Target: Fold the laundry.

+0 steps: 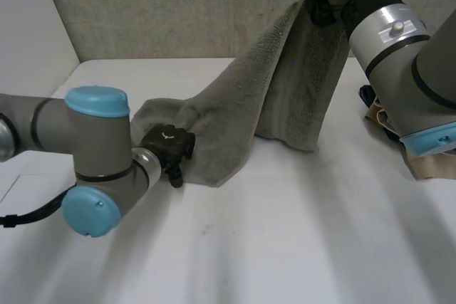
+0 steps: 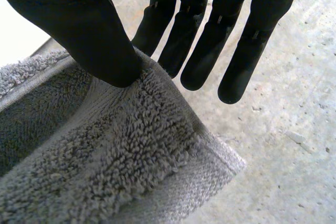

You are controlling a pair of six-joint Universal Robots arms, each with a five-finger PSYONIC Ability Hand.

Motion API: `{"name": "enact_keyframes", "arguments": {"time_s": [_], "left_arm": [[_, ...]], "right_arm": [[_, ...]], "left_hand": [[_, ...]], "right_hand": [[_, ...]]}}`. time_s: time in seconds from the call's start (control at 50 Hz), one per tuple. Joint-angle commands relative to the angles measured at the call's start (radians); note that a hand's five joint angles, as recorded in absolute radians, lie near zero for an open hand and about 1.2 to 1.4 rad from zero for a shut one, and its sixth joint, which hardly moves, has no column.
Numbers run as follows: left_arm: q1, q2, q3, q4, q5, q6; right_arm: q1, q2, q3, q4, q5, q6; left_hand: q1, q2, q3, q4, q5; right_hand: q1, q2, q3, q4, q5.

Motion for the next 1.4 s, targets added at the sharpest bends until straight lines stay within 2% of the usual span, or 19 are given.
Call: {"name": "enact_keyframes", "arguments": {"time_s": [0.02, 0.44, 0.64, 0.68, 0.72, 0.74, 0.84, 0.88, 0.92, 1.0, 1.04, 1.14, 1.16, 1.26, 1.32, 1.4], "left_arm": [[-0.006, -0.047, 0.047, 0.012, -0.026, 0.062], [-0.029, -0.170, 0.172, 0.001, -0.059, 0.157], [-0.029, -0.218, 0.244, -0.010, -0.103, 0.229], [-0.029, -0.224, 0.253, -0.019, -0.109, 0.238], [-0.029, -0.225, 0.264, -0.030, -0.115, 0.240], [-0.029, -0.221, 0.265, -0.030, -0.120, 0.240], [-0.020, -0.135, 0.250, -0.019, -0.177, 0.212], [-0.005, -0.052, 0.219, -0.021, -0.192, 0.191], [0.014, 0.015, 0.189, -0.025, -0.181, 0.182], [0.095, 0.198, 0.092, -0.050, -0.097, 0.182], [0.158, 0.287, 0.049, -0.079, -0.016, 0.192], [0.279, 0.368, 0.006, -0.206, 0.139, 0.266], [0.313, 0.365, 0.008, -0.256, 0.176, 0.306], [0.382, 0.276, 0.040, -0.370, 0.237, 0.433], [0.379, 0.177, 0.111, -0.403, 0.231, 0.481], [0.355, 0.051, 0.298, -0.404, 0.193, 0.479]], "right_arm": [[0.019, -0.006, -0.029, 0.045, 0.004, 0.003], [0.037, 0.007, -0.053, 0.062, 0.017, 0.014], [0.022, 0.013, -0.030, 0.058, 0.013, 0.017], [0.019, 0.013, -0.026, 0.056, 0.012, 0.017], [0.012, 0.013, -0.021, 0.056, 0.012, 0.015], [0.009, 0.012, -0.021, 0.056, 0.012, 0.015], [-0.012, 0.006, -0.007, 0.062, 0.012, 0.014], [-0.032, 0.003, 0.001, 0.064, 0.009, 0.011], [-0.052, -0.003, 0.007, 0.071, 0.007, 0.004], [-0.107, -0.022, 0.022, 0.136, -0.022, -0.037], [-0.136, -0.028, 0.040, 0.191, -0.055, -0.077], [-0.170, -0.016, 0.089, 0.349, -0.135, -0.212], [-0.173, -0.007, 0.109, 0.404, -0.152, -0.277], [-0.169, 0.062, 0.140, 0.522, -0.169, -0.463], [-0.141, 0.130, 0.111, 0.530, -0.146, -0.509], [-0.107, 0.235, 0.000, 0.500, -0.083, -0.477]], "left_hand": [[0.165, 0.168, 0.169, 0.165, 0.166], [0.107, 0.109, 0.111, 0.106, 0.107], [0.168, 0.171, 0.173, 0.168, 0.169], [0.215, 0.218, 0.219, 0.215, 0.216], [0.648, 0.650, 0.652, 0.647, 0.648], [0.754, 0.757, 0.758, 0.754, 0.755], [0.755, 0.758, 0.759, 0.755, 0.756], [0.755, 0.758, 0.759, 0.755, 0.756], [0.755, 0.758, 0.759, 0.755, 0.756], [0.755, 0.758, 0.759, 0.755, 0.756], [0.755, 0.758, 0.759, 0.755, 0.756], [0.755, 0.758, 0.759, 0.755, 0.756], [0.755, 0.758, 0.759, 0.755, 0.756], [0.755, 0.758, 0.759, 0.755, 0.756], [0.755, 0.758, 0.759, 0.755, 0.756], [0.755, 0.758, 0.759, 0.755, 0.756]], "right_hand": [[0.255, 0.218, 0.206, 0.198, 0.208], [0.255, 0.218, 0.206, 0.198, 0.208], [0.255, 0.218, 0.206, 0.198, 0.208], [0.255, 0.218, 0.206, 0.198, 0.208], [0.255, 0.218, 0.206, 0.198, 0.208], [0.255, 0.218, 0.206, 0.198, 0.208], [0.255, 0.218, 0.206, 0.198, 0.208], [0.255, 0.218, 0.206, 0.198, 0.208], [0.255, 0.218, 0.206, 0.198, 0.208], [0.255, 0.218, 0.206, 0.198, 0.208], [0.255, 0.218, 0.206, 0.198, 0.208], [0.255, 0.218, 0.206, 0.198, 0.208], [0.255, 0.218, 0.206, 0.198, 0.208], [0.255, 0.218, 0.206, 0.198, 0.208], [0.255, 0.218, 0.206, 0.198, 0.208], [0.255, 0.218, 0.206, 0.198, 0.208]]}}
